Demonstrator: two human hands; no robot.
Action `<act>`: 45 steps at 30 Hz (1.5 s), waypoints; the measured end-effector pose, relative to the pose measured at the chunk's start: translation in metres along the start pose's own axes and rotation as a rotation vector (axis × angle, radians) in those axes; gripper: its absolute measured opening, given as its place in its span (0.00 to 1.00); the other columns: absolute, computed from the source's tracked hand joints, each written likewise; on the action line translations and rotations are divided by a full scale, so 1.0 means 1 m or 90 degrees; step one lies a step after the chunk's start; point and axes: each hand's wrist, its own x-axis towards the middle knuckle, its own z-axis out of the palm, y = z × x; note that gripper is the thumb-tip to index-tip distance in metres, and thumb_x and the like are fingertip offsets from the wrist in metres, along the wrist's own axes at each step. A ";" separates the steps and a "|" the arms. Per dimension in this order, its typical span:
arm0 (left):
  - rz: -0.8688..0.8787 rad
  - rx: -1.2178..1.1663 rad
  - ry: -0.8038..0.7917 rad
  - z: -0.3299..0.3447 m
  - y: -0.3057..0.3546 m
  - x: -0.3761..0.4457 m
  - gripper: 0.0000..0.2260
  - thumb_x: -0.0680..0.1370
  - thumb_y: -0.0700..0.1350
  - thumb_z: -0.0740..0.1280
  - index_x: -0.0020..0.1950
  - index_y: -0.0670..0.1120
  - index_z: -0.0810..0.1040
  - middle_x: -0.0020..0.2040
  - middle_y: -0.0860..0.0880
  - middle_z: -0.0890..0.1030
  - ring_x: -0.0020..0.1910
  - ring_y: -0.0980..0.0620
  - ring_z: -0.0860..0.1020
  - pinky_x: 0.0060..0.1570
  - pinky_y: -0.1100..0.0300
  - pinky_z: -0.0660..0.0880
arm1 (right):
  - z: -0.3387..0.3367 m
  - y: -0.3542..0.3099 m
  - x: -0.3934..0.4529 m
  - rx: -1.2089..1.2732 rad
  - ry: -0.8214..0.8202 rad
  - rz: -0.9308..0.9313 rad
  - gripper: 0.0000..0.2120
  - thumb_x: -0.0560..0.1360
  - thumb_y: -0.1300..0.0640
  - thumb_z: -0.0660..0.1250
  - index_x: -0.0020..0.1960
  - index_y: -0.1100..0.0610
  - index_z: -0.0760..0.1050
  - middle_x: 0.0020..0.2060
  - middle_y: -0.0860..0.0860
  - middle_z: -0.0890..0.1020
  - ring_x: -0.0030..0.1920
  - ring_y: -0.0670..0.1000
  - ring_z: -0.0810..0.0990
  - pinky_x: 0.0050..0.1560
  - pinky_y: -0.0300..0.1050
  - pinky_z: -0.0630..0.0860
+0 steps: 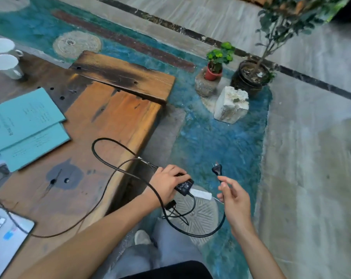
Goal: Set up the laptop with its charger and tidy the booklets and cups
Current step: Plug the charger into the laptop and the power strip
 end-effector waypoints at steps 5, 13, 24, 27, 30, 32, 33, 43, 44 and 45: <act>0.033 0.003 -0.061 0.043 0.019 0.014 0.32 0.67 0.36 0.66 0.70 0.53 0.76 0.68 0.53 0.76 0.68 0.46 0.72 0.51 0.53 0.67 | -0.029 0.043 -0.005 -0.045 0.024 0.033 0.15 0.83 0.63 0.62 0.54 0.44 0.82 0.39 0.48 0.83 0.36 0.42 0.80 0.48 0.46 0.78; 0.038 0.029 -0.169 0.146 0.028 0.051 0.30 0.70 0.39 0.64 0.72 0.55 0.74 0.68 0.53 0.76 0.67 0.46 0.72 0.49 0.53 0.66 | -0.068 0.141 0.035 -0.133 -0.035 0.071 0.19 0.85 0.61 0.60 0.54 0.37 0.78 0.41 0.46 0.83 0.39 0.40 0.82 0.47 0.39 0.78; 0.021 0.089 -0.231 0.364 -0.025 0.118 0.28 0.73 0.37 0.66 0.72 0.54 0.73 0.68 0.52 0.76 0.69 0.48 0.73 0.57 0.51 0.69 | -0.074 0.358 0.138 -0.366 -0.184 -0.033 0.17 0.81 0.68 0.62 0.61 0.52 0.83 0.48 0.45 0.82 0.48 0.38 0.82 0.54 0.40 0.77; 0.011 0.115 -0.258 0.427 -0.057 0.126 0.28 0.78 0.39 0.60 0.77 0.56 0.66 0.74 0.54 0.69 0.74 0.50 0.64 0.62 0.53 0.63 | -0.064 0.418 0.165 -0.376 -0.224 -0.083 0.16 0.81 0.67 0.66 0.61 0.51 0.84 0.44 0.40 0.78 0.43 0.33 0.77 0.48 0.24 0.68; 0.045 0.139 -0.288 0.484 -0.091 0.136 0.27 0.79 0.40 0.58 0.78 0.56 0.64 0.75 0.54 0.68 0.74 0.50 0.64 0.62 0.54 0.62 | -0.047 0.477 0.193 -0.379 -0.241 -0.123 0.14 0.79 0.66 0.69 0.60 0.54 0.85 0.47 0.45 0.80 0.47 0.41 0.80 0.52 0.23 0.67; 0.074 0.176 -0.307 0.519 -0.114 0.144 0.27 0.79 0.41 0.57 0.78 0.56 0.62 0.75 0.54 0.67 0.75 0.50 0.63 0.63 0.54 0.62 | -0.034 0.516 0.209 -0.366 -0.237 -0.132 0.13 0.78 0.66 0.71 0.59 0.54 0.85 0.51 0.48 0.77 0.51 0.47 0.79 0.57 0.23 0.67; 0.084 0.195 -0.312 0.535 -0.125 0.149 0.28 0.79 0.40 0.57 0.78 0.56 0.62 0.75 0.54 0.67 0.75 0.51 0.63 0.64 0.54 0.61 | -0.027 0.534 0.216 -0.359 -0.232 -0.131 0.13 0.77 0.66 0.71 0.58 0.53 0.86 0.53 0.49 0.75 0.53 0.47 0.78 0.59 0.24 0.67; 0.207 0.309 -0.298 0.654 -0.215 0.189 0.26 0.81 0.42 0.61 0.78 0.54 0.60 0.75 0.52 0.66 0.75 0.50 0.62 0.68 0.53 0.61 | 0.041 0.666 0.292 -0.385 -0.209 -0.224 0.14 0.79 0.66 0.69 0.60 0.54 0.85 0.58 0.48 0.85 0.55 0.46 0.85 0.65 0.42 0.76; 0.219 0.324 -0.305 0.662 -0.223 0.192 0.28 0.80 0.42 0.62 0.79 0.54 0.59 0.76 0.52 0.65 0.76 0.50 0.61 0.69 0.52 0.62 | 0.046 0.674 0.301 -0.392 -0.202 -0.234 0.14 0.79 0.66 0.69 0.60 0.54 0.85 0.55 0.47 0.86 0.48 0.42 0.85 0.59 0.34 0.76; 0.233 0.332 -0.309 0.669 -0.231 0.194 0.30 0.80 0.42 0.64 0.79 0.54 0.58 0.77 0.51 0.64 0.76 0.49 0.61 0.69 0.51 0.62 | 0.050 0.681 0.311 -0.395 -0.195 -0.240 0.14 0.79 0.66 0.69 0.60 0.54 0.85 0.52 0.46 0.87 0.40 0.38 0.82 0.51 0.27 0.74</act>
